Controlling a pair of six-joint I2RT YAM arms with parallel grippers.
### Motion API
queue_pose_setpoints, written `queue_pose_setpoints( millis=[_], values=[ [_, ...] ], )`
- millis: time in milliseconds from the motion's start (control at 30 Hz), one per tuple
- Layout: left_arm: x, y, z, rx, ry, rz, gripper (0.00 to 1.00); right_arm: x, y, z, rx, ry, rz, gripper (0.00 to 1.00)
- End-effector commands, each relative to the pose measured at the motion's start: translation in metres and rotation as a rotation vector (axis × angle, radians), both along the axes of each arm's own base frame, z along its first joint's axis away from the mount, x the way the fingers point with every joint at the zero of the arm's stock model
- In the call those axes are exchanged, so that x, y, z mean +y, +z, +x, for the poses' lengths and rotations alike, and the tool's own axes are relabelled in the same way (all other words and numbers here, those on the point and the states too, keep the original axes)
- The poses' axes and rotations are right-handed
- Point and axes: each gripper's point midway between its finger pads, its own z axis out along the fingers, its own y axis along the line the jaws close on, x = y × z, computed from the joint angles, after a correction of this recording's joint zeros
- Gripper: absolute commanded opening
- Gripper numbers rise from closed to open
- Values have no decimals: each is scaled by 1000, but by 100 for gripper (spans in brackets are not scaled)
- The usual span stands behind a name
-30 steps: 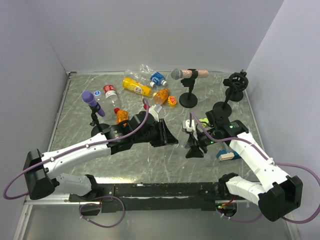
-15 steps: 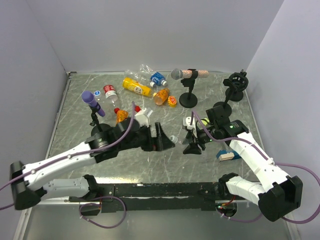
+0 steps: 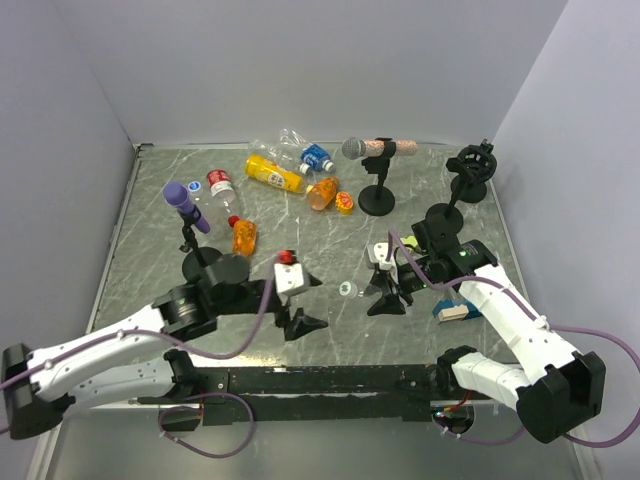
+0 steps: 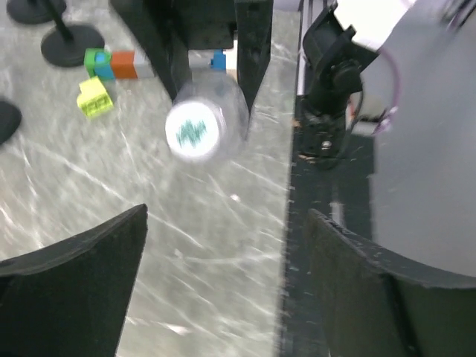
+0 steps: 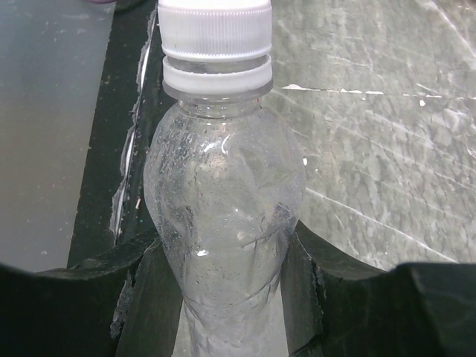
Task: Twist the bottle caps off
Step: Unscrew the bottle cap from the plastic bottle.
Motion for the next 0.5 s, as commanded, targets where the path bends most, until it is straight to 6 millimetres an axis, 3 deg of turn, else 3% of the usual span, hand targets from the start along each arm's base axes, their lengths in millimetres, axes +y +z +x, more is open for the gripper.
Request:
queue_pose_setpoints(
  millis=[0,133,333,467],
  values=[
    [-32,37,11,-269,-141,-20,86,4,8,-7,-41,63,57,18],
    [-46,34,17,-283,-163,-9,82,4,8,-8,-34,63,56,18],
    [-52,40,16,-277,-175,-44,74,5,7,-7,-32,61,59,18],
    [-57,39,17,-251,-179,-46,65,6,8,-6,-23,61,59,18]
  ],
)
